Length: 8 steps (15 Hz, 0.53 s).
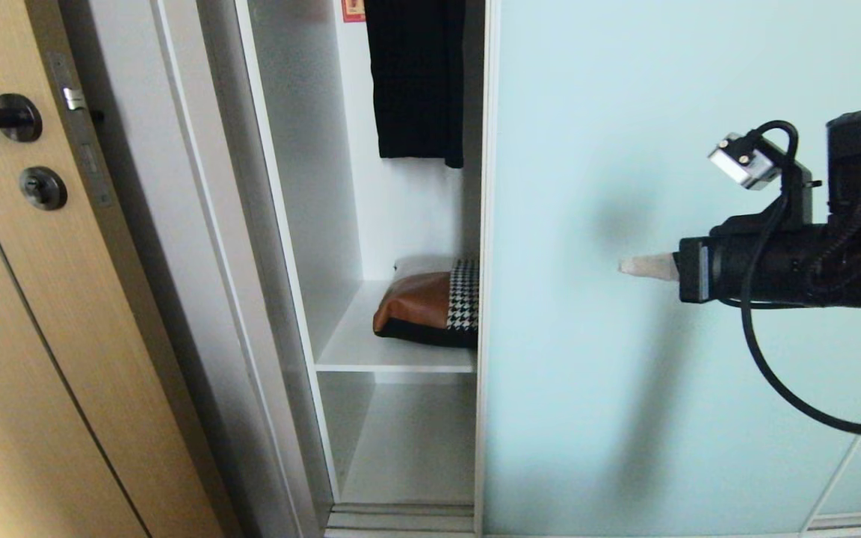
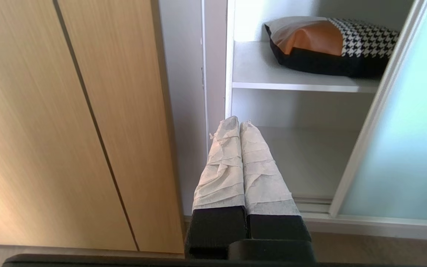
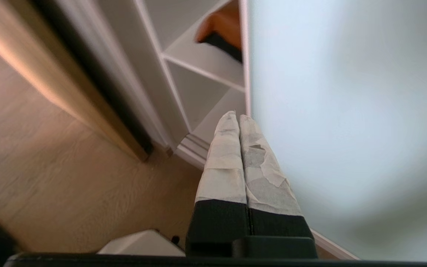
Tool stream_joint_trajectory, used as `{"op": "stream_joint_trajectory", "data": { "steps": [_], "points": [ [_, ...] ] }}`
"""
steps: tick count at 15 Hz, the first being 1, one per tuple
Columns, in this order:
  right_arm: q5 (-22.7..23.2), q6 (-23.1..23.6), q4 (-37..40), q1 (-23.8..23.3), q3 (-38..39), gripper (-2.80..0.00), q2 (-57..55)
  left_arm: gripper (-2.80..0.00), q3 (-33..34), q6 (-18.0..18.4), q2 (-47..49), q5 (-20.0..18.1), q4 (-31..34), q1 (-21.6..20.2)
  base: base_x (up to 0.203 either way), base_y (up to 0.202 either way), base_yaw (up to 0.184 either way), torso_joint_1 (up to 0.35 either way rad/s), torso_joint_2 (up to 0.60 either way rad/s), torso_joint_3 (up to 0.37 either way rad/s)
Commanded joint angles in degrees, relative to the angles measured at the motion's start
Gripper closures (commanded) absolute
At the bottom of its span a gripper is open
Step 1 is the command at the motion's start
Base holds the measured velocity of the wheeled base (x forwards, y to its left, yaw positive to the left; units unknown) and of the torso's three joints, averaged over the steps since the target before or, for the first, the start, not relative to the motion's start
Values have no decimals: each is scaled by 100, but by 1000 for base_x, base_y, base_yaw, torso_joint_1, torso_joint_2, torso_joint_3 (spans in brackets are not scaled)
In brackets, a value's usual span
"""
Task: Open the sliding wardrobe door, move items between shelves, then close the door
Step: Close the door
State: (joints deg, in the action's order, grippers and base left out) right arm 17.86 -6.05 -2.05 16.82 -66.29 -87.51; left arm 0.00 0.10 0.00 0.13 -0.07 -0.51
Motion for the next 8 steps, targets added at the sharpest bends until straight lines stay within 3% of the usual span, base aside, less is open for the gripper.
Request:
{"op": "stream_joint_trajectory", "data": {
  "steps": [1,8],
  "points": [
    [-12,6,-14,-94,497,0,1027,0,9,-1,9,4,-1,-2,0,0,0,0,0,0],
    [-520,76,18,-735,2595,0,4212,0,9,-1,9,4,-1,-2,0,0,0,0,0,0]
  ]
}}
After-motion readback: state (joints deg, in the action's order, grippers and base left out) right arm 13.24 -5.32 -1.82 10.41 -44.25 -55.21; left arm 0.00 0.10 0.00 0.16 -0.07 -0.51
